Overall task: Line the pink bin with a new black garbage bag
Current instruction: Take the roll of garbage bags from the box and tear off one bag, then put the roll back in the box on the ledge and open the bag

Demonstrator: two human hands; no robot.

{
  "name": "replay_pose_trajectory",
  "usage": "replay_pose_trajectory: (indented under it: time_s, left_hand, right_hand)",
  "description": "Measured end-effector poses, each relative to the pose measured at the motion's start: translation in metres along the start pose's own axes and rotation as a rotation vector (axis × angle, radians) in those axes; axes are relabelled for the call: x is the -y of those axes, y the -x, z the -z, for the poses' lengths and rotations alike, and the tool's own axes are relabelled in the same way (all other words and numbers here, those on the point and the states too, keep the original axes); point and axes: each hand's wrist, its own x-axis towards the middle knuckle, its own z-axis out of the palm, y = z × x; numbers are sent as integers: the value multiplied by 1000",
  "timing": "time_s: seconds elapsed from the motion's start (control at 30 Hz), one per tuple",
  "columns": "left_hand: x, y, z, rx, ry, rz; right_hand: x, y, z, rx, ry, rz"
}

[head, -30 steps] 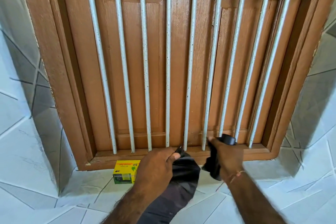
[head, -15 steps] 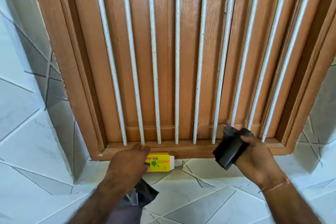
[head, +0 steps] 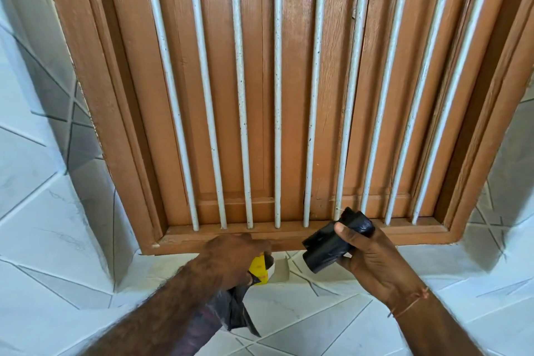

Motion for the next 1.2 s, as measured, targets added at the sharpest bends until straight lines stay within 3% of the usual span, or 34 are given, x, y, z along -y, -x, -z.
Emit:
replay_pose_trajectory:
  time_s: [0.23, 0.47, 0.63, 0.87, 1.03, 1.2]
  left_hand:
    - [-16, 13, -8, -235, 186, 19]
    - [-30, 24, -2, -479, 357, 89]
    - [-28, 30, 2, -504, 343, 101]
    - [-36, 31, 0, -526, 393, 43]
    - [-40, 27, -2, -596, 408, 15]
    - [-40, 27, -6, -639, 518, 44]
  right_hand:
    - [0, 3, -36, -31, -139, 188]
    - [-13, 10, -66, -178, 100, 396]
    - [-15, 16, -58, -143, 294, 336]
    - [-9, 20, -47, 103, 220, 256]
    - [-7, 28, -50, 110, 487, 281]
    - [-19, 36, -53, -170, 925, 540]
